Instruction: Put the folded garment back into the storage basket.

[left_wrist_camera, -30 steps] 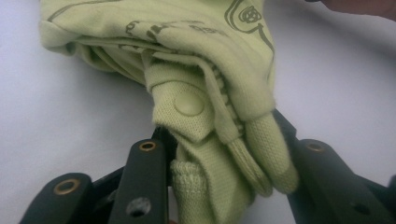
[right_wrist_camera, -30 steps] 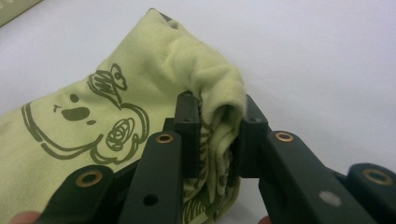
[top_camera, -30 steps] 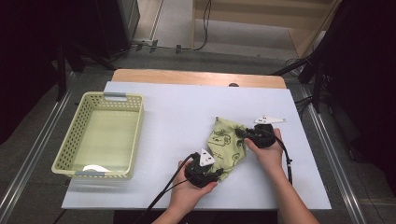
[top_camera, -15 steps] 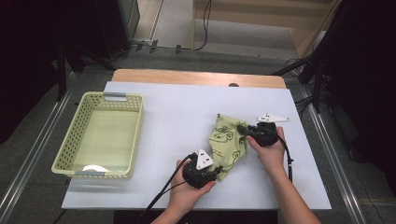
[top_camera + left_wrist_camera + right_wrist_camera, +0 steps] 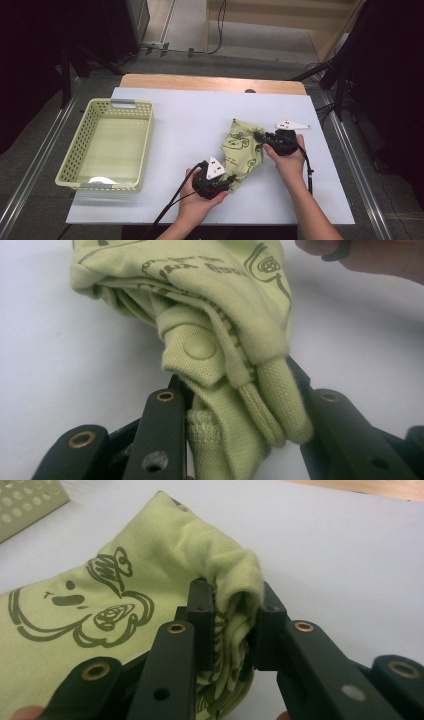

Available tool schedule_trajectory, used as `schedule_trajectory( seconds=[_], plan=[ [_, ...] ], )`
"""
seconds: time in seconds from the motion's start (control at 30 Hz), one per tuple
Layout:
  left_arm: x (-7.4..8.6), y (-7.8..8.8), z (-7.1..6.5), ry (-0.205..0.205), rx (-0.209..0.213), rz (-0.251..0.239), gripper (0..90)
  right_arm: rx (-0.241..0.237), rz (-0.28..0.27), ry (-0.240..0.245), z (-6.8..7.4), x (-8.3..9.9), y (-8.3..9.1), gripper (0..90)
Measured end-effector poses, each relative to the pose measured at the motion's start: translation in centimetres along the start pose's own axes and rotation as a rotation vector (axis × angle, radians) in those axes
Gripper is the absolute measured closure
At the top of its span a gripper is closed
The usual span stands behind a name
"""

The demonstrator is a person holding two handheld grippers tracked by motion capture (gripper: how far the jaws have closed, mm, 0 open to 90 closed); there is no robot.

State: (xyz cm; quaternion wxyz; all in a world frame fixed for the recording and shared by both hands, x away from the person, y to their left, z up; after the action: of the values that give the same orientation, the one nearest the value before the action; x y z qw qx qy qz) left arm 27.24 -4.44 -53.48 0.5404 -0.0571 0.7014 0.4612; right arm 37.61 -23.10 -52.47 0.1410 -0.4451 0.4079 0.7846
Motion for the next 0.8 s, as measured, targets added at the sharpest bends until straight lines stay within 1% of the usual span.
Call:
schedule_trajectory(
  seconds=[0.07,0.17,0.33,0.4,0.47,0.57,0.63,0.8],
  plan=[
    [-0.2,0.2,0.1,-0.003,0.002,-0.007,64.8,0.000,-0.005,0.004,0.1,-0.2,0.0,73.0],
    [-0.3,0.4,0.3,0.005,0.003,-0.023,64.8,0.002,-0.014,0.006,0.3,-0.6,0.0,73.0],
    [-0.7,0.9,0.8,0.003,-0.003,-0.041,64.9,0.001,-0.020,0.018,0.6,-1.3,0.0,73.1],
    [-1.0,1.1,0.9,0.004,-0.006,-0.051,64.9,-0.002,-0.022,0.014,0.8,-1.6,0.0,73.1],
    [-1.2,1.4,1.1,0.004,-0.009,-0.058,65.0,0.000,-0.024,0.025,0.9,-1.9,-0.1,73.0],
    [-1.4,1.8,1.4,0.008,-0.013,-0.068,65.0,-0.001,-0.028,0.021,1.2,-2.3,-0.2,73.1],
    [-1.5,2.0,1.6,0.016,-0.015,-0.073,64.9,-0.004,-0.028,0.029,1.4,-2.6,-0.4,73.0],
    [-1.6,2.5,2.2,0.016,-0.028,-0.082,64.9,-0.010,-0.031,0.037,2.0,-3.4,-0.8,73.0]
  ],
)
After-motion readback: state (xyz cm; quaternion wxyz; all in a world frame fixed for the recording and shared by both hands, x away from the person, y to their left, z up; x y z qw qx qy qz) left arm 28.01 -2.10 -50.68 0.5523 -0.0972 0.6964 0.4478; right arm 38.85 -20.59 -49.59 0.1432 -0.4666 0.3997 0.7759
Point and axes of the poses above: each handheld gripper's, and its own axes: y roughly backward along the jaws, x roughly out of its underside, z roughly to its left, the point moved 7 cm from there along -y, roughly forward along the jaws, and after that the axes turned 10 degrees about -x, right-handed, at the moved point
